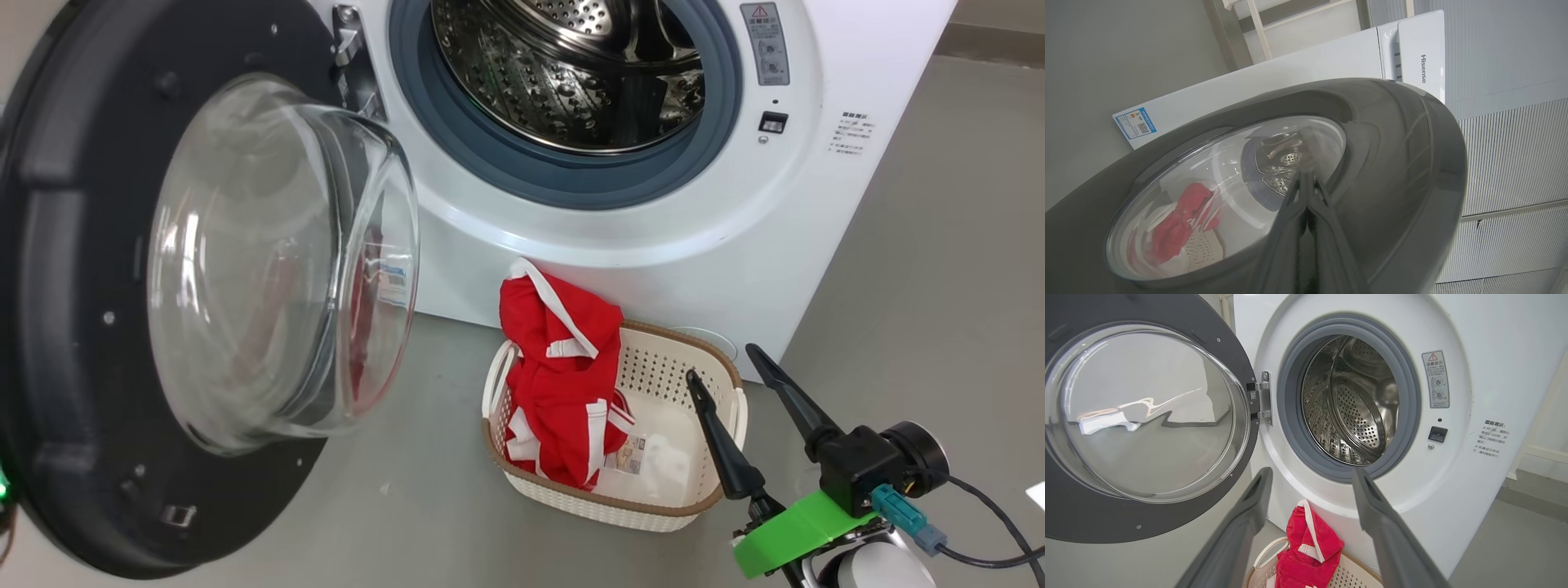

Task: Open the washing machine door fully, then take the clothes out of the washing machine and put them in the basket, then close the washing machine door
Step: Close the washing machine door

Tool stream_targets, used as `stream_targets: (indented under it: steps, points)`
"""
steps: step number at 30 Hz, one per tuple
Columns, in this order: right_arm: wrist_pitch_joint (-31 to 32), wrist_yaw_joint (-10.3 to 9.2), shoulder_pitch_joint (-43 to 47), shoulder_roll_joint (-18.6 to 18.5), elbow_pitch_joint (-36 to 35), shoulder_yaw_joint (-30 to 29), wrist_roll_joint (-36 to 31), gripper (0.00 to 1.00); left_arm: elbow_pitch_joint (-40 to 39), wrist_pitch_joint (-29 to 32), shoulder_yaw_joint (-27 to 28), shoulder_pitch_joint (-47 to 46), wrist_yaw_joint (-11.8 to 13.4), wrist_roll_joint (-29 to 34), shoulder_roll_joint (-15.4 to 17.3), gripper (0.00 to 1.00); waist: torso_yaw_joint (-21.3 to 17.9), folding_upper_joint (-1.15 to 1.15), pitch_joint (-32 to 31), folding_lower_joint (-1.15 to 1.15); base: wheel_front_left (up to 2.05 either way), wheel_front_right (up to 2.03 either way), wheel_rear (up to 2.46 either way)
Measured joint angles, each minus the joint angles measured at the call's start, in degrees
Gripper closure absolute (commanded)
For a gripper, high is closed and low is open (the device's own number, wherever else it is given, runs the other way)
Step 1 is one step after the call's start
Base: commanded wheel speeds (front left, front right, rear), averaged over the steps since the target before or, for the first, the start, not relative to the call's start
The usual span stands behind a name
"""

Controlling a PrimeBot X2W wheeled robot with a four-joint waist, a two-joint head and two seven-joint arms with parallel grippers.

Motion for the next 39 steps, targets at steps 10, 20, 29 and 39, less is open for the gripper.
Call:
stream_targets:
  steps: [10, 20, 29, 39]
  points:
    - [0.00, 0.00, -0.04, -0.01, -0.22, -0.13, 0.41, 0.00, -11.98, 2.01, -1.33, 4.36, 4.66, -0.51, -4.52, 1.00, -1.17, 0.00, 0.78, 0.00, 0.00, 0.00, 0.00]
    - [0.00, 0.00, -1.13, -0.04, -0.88, -0.60, 0.49, 0.00, -18.75, 2.96, -3.47, 7.40, 7.02, -2.03, -7.06, 1.00, -3.08, 0.00, 1.45, 0.00, 0.00, 0.00, 0.00]
    - [0.00, 0.00, -1.20, -0.07, -1.37, -1.05, 0.58, 0.00, -24.68, 2.83, -5.32, 11.04, 8.16, -4.22, -7.88, 1.00, -5.46, 0.00, 2.53, 0.00, 0.00, 0.00, 0.00]
    - [0.00, 0.00, -2.55, -0.08, -1.60, -1.10, 0.90, 0.00, -28.26, 1.89, -7.71, 12.92, 8.98, -6.95, -8.01, 1.00, -7.45, 0.00, 3.46, 0.00, 0.00, 0.00, 0.00]
